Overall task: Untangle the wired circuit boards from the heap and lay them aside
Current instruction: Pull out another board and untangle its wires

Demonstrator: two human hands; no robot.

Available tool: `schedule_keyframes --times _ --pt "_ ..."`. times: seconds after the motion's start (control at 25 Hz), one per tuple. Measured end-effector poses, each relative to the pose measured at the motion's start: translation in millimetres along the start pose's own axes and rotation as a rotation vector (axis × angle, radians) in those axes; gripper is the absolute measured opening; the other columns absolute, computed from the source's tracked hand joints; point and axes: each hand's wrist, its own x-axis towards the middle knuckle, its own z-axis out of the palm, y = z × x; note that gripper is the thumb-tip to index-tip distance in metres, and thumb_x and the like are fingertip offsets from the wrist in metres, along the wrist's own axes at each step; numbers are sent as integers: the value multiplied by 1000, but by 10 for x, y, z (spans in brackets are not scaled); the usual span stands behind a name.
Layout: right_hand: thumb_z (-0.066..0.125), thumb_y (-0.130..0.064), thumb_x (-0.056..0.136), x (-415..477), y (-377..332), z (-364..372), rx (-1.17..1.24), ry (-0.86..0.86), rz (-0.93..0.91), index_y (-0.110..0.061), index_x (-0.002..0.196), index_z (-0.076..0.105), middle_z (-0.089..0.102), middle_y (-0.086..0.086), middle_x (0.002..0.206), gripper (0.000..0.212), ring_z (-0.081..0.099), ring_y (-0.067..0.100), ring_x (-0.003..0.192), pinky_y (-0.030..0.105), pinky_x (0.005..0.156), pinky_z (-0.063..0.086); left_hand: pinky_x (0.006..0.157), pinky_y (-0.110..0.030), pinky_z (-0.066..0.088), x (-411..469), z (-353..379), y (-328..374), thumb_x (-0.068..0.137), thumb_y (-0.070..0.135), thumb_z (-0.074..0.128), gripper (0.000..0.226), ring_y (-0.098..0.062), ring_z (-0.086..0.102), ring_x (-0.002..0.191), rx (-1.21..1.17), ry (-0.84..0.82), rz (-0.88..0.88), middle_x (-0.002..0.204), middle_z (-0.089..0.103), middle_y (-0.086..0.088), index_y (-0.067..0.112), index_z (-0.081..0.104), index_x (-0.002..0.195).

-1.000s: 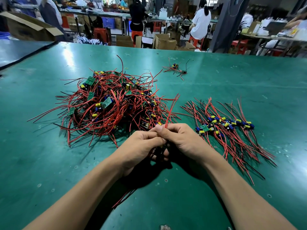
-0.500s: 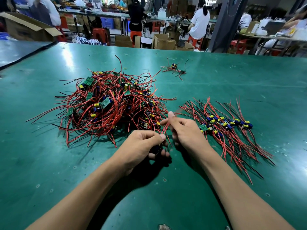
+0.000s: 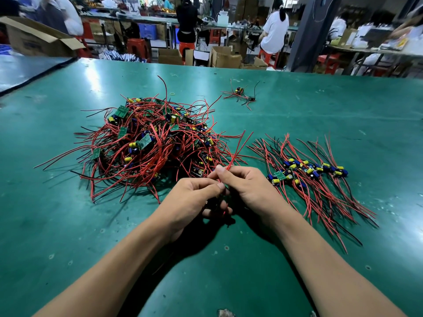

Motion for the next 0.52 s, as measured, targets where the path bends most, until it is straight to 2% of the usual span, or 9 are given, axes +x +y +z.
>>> schedule_keyframes --times 0.04,0.12,0.2,0.28,0.4,0.52 --pt "67 -40 94 11 12 10 2 39 -11 -12 91 77 63 9 61 30 55 17 42 22 41 43 74 -51 60 0 2 -1 96 8 56 19 -28 67 63 1 3 3 72 63 -18 -4 69 89" --pt "67 -43 94 40 24 20 -1 121 -32 -14 85 77 58 5 51 31 52 16 37 20 39 41 79 -55 56 -1 11 0 96 9 56 18 -31 66 65 18 5 12 68 64 -15 -1 69 89" --pt "64 -44 96 76 0 -4 -33 237 -60 -17 79 77 41 -2 42 34 37 8 31 13 37 30 77 -51 58 -7 16 5 96 9 57 19 -28 65 65 52 -4 25 67 65 -14 2 71 85" --pt "60 -42 98 114 -51 -58 9 341 -71 -19 70 77 26 -5 50 40 21 5 36 14 36 18 70 -40 58 -20 22 8 95 9 58 22 -23 64 63 112 -37 33 67 67 -14 7 73 80" --pt "54 -44 100 133 -134 -154 299 377 49 -16 53 70 30 -6 55 58 20 4 36 17 32 14 70 -35 53 -35 29 11 94 11 60 23 -22 64 65 185 -81 40 70 71 -13 11 75 77" --pt "58 -39 95 97 -218 -200 593 251 166 -15 52 63 38 -6 58 50 23 4 33 16 31 15 74 -39 51 -33 25 4 93 12 61 20 -22 65 68 215 -79 59 70 71 -12 10 75 78"
